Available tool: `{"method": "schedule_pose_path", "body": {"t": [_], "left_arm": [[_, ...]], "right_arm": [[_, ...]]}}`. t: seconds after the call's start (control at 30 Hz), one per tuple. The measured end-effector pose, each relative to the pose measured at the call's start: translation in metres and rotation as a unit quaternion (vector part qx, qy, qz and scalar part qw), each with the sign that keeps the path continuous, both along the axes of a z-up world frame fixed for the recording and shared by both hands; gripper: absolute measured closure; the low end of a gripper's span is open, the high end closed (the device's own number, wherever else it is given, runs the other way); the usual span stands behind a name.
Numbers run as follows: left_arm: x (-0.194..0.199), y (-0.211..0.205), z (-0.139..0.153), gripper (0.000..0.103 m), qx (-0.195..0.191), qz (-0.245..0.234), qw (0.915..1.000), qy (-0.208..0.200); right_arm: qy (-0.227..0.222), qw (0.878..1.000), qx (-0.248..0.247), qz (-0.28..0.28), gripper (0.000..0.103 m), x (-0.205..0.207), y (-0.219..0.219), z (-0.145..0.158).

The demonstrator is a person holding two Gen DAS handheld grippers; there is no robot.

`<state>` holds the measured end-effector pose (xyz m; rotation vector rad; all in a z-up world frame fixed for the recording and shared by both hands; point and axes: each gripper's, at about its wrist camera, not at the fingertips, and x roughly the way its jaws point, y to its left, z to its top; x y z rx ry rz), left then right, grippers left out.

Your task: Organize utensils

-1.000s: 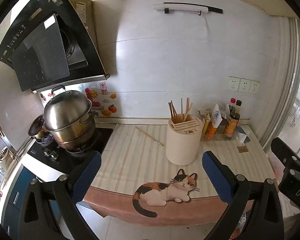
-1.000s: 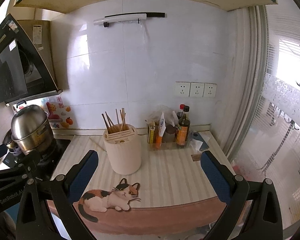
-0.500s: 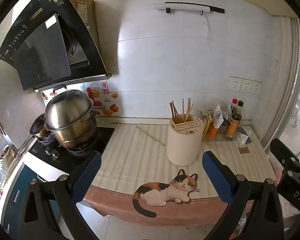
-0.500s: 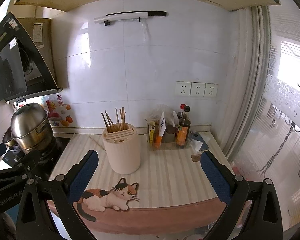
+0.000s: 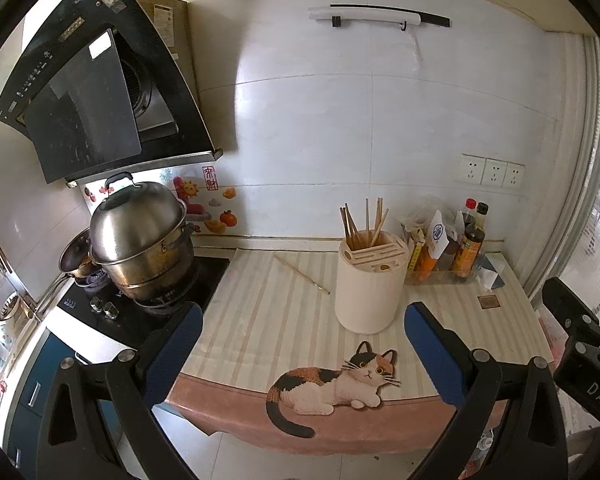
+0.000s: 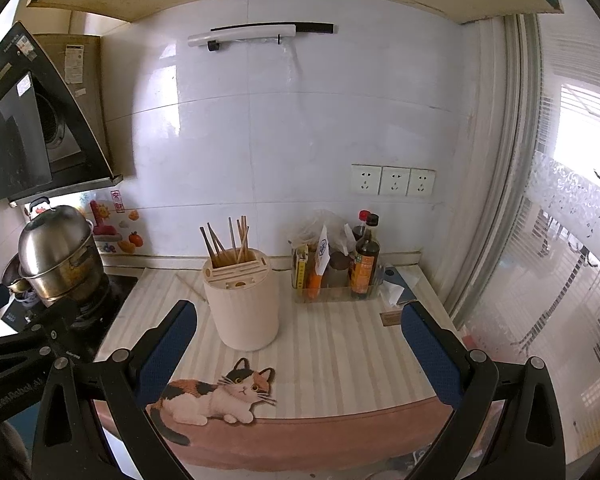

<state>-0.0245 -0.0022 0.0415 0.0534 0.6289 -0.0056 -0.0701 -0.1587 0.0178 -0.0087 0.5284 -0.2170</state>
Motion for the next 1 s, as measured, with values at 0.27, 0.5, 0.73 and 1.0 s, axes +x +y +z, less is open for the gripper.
{"method": "schedule_pose_path", "body": {"t": [0.27, 0.5, 0.73, 1.0], "left_arm": [[0.0037, 0.0011, 0.0017, 0.000, 0.001, -0.001, 1.0000, -0.001], [0.0039, 0.0008, 0.0024, 0.000, 0.002, -0.002, 1.0000, -0.001], [0.0052, 0.0011, 0.0029, 0.000, 0.002, -0.001, 1.0000, -0.002], [0.0039, 0.0001, 0.0031, 0.000, 0.001, -0.003, 1.0000, -0.004]], "right_arm": [[-0.001, 1.000, -0.002, -0.001, 0.000, 0.0009, -0.0017, 0.0005], [-0.002, 1.000, -0.003, -0.002, 0.000, 0.0011, -0.0025, 0.0021], [-0.002, 1.000, -0.002, -0.002, 0.000, 0.0017, -0.0030, 0.0022], [-0.002, 1.000, -0.001, -0.002, 0.000, 0.0026, -0.0045, 0.0031]]}}
